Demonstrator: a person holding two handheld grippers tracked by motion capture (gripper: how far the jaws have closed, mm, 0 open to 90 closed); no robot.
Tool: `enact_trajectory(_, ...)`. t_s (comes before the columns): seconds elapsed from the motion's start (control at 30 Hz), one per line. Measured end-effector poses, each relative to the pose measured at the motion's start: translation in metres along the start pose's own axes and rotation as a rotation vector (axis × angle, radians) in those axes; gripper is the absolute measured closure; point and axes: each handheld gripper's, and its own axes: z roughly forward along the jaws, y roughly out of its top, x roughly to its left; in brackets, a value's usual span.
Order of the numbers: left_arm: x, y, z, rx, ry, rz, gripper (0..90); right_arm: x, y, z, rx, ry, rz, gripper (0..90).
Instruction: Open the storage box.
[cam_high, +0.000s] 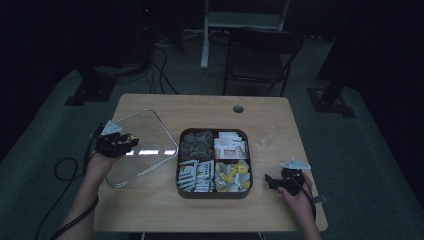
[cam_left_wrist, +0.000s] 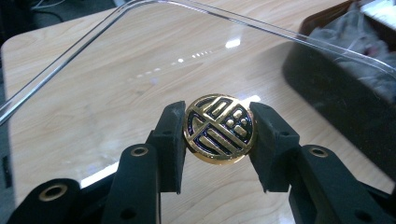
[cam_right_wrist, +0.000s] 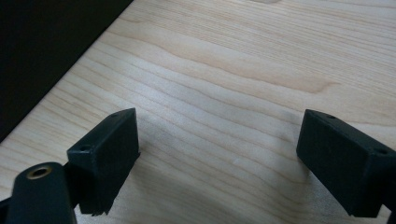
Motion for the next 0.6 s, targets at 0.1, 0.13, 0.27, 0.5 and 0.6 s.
enact_trajectory(0.1, 0.005, -0.007, 0.004, -0.001, 0.028, -0.032, 59.5, 0.000, 0.000, 0.000, 0.000, 0.000, 0.000, 12.5)
enact_trajectory(0.13, 0.006, -0.008, 0.007, 0.000, 0.038, -0.036, 59.5, 0.000, 0.000, 0.000, 0.000, 0.000, 0.000, 12.5)
enact_trajectory(0.27, 0.008, -0.015, 0.020, 0.006, 0.064, -0.068, 59.5, 0.000, 0.000, 0.000, 0.000, 0.000, 0.000, 12.5)
enact_trajectory(0.5, 0.008, -0.024, 0.047, 0.001, 0.092, -0.110, 59.5, 0.000, 0.000, 0.000, 0.000, 0.000, 0.000, 12.5)
enact_trajectory(0.6, 0.009, -0.025, 0.058, -0.003, 0.117, -0.127, 59.5, 0.000, 0.000, 0.000, 0.000, 0.000, 0.000, 12.5)
